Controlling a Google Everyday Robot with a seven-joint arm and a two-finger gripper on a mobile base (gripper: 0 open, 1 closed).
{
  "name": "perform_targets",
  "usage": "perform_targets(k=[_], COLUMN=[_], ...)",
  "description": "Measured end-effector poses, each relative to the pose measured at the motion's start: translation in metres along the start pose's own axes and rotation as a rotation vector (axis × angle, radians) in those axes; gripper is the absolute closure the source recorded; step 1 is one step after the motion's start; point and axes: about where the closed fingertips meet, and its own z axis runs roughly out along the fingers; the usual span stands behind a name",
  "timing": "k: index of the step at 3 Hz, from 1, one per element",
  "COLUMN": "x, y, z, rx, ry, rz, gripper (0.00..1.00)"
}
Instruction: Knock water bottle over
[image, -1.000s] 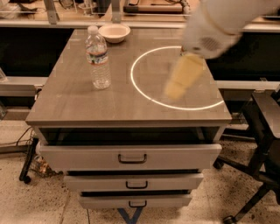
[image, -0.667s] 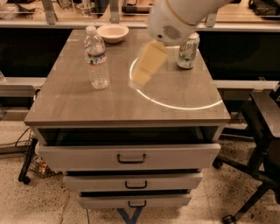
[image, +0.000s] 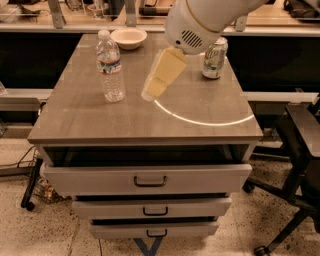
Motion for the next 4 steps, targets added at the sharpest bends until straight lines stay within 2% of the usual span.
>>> perform_targets(k=[2,3,4], x=[-0.038,-0.061,-0.08], y=[-0.028,-0.042,-0.05], z=[0.061,0.089,0.118], rx=[0.029,0.031,0.031], ry=[-0.256,-0.372,-0.456], rz=[0.166,0.227,0.259], gripper=[0.0,0.0,0.0])
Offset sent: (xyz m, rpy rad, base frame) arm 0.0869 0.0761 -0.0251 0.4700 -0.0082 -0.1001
